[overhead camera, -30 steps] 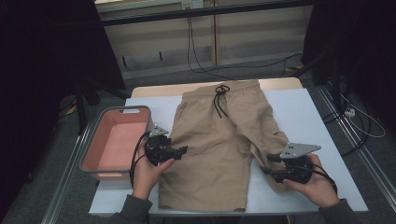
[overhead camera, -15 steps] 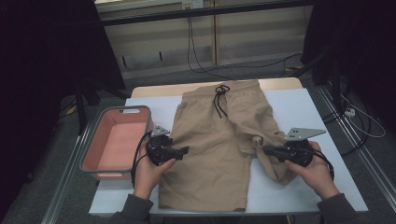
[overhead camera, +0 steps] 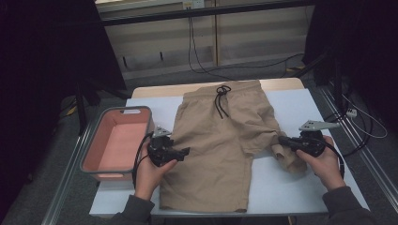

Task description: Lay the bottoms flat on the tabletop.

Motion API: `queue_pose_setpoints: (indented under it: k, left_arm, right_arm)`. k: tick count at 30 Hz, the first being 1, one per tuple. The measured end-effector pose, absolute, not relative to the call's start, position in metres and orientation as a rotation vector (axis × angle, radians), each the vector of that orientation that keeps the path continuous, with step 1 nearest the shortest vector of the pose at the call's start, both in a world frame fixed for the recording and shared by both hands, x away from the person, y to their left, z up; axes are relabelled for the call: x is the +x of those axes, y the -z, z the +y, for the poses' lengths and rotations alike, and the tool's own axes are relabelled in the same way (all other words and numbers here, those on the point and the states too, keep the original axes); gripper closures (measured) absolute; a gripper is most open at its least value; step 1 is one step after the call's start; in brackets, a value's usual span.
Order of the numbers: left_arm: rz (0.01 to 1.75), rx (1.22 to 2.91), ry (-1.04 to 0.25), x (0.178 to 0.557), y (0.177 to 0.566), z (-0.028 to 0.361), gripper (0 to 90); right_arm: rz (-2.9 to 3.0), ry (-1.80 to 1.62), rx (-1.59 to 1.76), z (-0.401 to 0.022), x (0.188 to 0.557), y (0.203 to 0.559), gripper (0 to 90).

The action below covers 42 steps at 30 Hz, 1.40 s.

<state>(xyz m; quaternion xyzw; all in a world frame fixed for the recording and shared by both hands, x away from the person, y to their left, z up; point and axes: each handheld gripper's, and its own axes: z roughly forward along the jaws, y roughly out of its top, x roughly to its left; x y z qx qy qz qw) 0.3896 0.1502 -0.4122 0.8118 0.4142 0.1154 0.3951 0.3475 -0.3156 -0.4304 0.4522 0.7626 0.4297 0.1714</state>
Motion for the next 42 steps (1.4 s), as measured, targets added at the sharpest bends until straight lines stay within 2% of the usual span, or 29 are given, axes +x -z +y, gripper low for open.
queue_pose_setpoints:
  k: [5,7,9,18,33,40,42]
  left_arm:
    - [1.045,2.06,-0.291,0.389,0.412,0.149,23.5]
    - [1.043,2.059,-0.294,0.389,0.412,0.149,23.5]
    - [1.044,2.06,-0.291,0.389,0.412,0.15,23.5]
    - [1.047,2.063,-0.286,0.389,0.412,0.148,23.5]
    - [1.046,2.051,-0.303,0.389,0.41,0.151,23.5]
    - [1.037,2.047,-0.302,0.388,0.408,0.15,23.6]
    - [1.037,2.054,-0.301,0.388,0.409,0.149,23.6]
  right_arm:
    - [2.154,-1.157,1.274,-0.316,0.347,0.432,84.8]
    - [2.158,-1.113,1.252,-0.317,0.345,0.431,85.0]
    - [2.162,-1.12,1.251,-0.321,0.344,0.43,90.0]
    - [2.142,-1.171,1.251,-0.327,0.333,0.423,90.0]
    - [2.273,-1.221,0.955,-0.257,0.305,0.396,66.1]
    - [2.456,-1.117,0.851,-0.219,0.299,0.425,69.8]
    - [2.485,-1.066,0.855,-0.214,0.301,0.434,68.5]
